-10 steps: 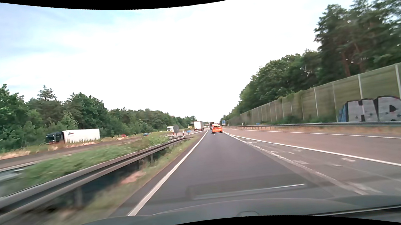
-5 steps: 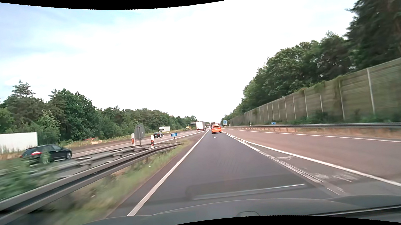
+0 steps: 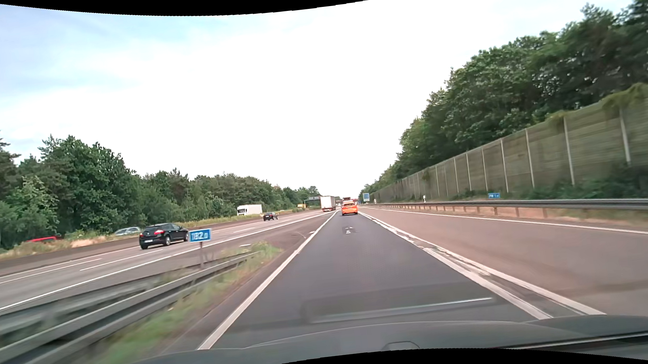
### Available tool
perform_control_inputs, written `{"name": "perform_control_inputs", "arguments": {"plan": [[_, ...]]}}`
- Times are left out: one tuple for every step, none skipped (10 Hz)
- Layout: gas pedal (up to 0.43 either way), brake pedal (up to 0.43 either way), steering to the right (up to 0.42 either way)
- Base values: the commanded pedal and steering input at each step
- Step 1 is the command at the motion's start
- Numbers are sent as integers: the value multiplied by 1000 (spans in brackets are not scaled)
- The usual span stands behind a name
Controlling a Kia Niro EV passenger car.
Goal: Follow the waypoints while adhering to traffic rules and regulations
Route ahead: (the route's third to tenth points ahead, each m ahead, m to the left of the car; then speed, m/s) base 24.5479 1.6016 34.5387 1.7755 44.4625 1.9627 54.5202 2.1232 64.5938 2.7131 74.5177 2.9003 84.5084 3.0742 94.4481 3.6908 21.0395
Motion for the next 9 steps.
{"name": "perform_control_inputs", "arguments": {"plan": [[87,0,-5],[87,0,-5],[87,0,-5],[87,0,-5],[98,0,-5],[98,0,-5],[98,0,-5],[98,0,-5],[98,0,-5]]}}
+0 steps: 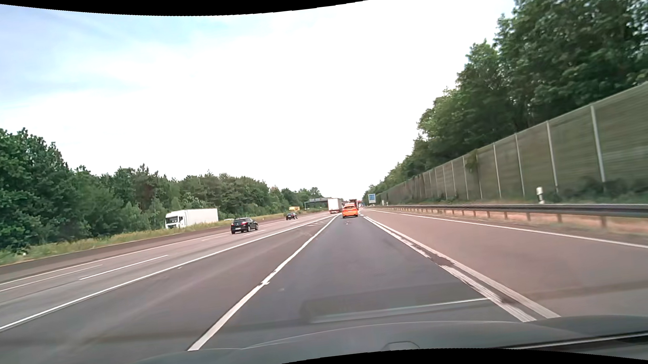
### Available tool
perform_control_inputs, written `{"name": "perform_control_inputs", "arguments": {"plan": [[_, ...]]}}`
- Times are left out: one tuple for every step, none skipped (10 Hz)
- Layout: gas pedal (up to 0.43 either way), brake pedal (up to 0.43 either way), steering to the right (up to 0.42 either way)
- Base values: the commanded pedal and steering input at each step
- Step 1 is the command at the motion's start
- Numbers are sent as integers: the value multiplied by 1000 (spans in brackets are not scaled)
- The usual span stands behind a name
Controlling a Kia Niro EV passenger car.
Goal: Follow the waypoints while adhering to traffic rules and regulations
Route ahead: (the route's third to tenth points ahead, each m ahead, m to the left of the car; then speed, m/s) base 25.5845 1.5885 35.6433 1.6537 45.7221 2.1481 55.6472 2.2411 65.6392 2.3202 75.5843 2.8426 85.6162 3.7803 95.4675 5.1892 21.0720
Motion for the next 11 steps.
{"name": "perform_control_inputs", "arguments": {"plan": [[98,0,-5],[110,0,-5],[118,0,-5],[118,0,-5],[138,0,-5],[138,0,-5],[150,0,-5],[169,0,-5],[177,0,-5],[177,0,-5],[189,0,-4]]}}
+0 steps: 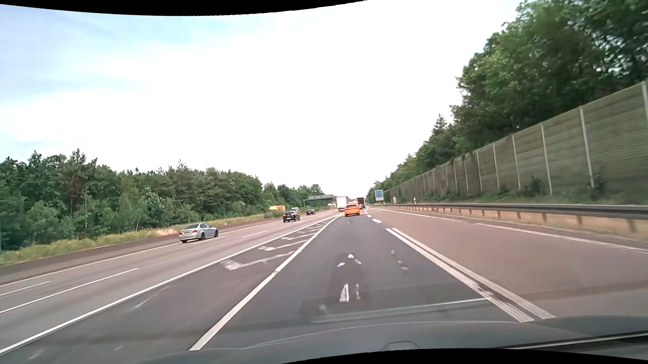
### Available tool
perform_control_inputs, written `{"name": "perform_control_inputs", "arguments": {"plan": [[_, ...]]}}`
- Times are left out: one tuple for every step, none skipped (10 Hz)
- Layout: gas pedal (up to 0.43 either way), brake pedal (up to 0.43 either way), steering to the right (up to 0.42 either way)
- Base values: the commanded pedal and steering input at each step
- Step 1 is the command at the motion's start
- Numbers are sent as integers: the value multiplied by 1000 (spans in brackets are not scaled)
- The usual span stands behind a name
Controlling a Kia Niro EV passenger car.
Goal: Follow the waypoints while adhering to traffic rules and regulations
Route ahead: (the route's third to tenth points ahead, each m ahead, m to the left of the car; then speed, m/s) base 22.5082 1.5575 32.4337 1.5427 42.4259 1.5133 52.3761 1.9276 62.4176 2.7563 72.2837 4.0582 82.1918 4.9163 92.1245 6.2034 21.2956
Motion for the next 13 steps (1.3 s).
{"name": "perform_control_inputs", "arguments": {"plan": [[209,0,-3],[220,0,-3],[228,0,-2],[248,0,-2],[248,0,-1],[248,0,0],[260,0,1],[260,0,2],[260,0,2],[260,0,2],[260,0,2],[268,0,2],[268,0,2]]}}
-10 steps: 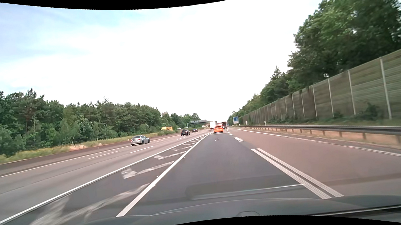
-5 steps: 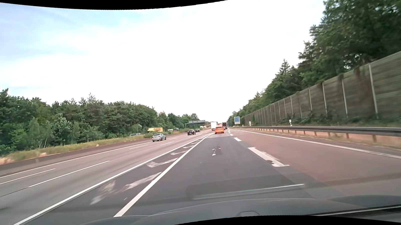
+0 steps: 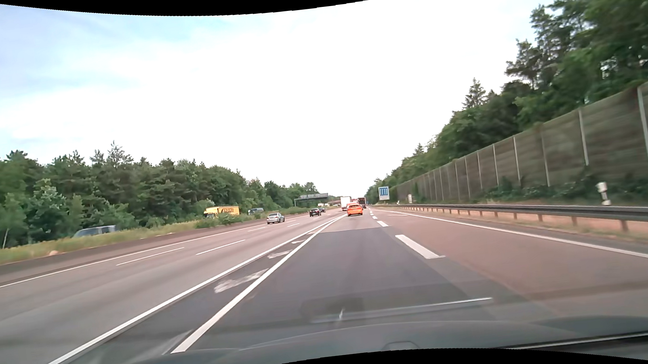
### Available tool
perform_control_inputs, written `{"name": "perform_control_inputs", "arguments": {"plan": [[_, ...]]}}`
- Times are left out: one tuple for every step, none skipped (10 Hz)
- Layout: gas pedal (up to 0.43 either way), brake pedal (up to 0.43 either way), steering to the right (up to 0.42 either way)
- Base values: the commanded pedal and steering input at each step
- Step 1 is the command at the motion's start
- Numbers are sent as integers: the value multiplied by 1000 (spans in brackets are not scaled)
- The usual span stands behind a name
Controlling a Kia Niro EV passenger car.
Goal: Follow the waypoints while adhering to traffic rules and regulations
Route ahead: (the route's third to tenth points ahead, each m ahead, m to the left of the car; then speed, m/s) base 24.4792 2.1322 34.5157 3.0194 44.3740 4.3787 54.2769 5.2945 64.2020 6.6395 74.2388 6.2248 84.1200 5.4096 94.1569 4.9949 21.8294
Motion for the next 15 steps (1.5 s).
{"name": "perform_control_inputs", "arguments": {"plan": [[268,0,4],[268,0,5],[280,0,5],[280,0,5],[280,0,5],[280,0,5],[280,0,4],[280,0,4],[280,0,4],[287,0,4],[287,0,4],[287,0,3],[287,0,3],[287,0,3],[287,0,3]]}}
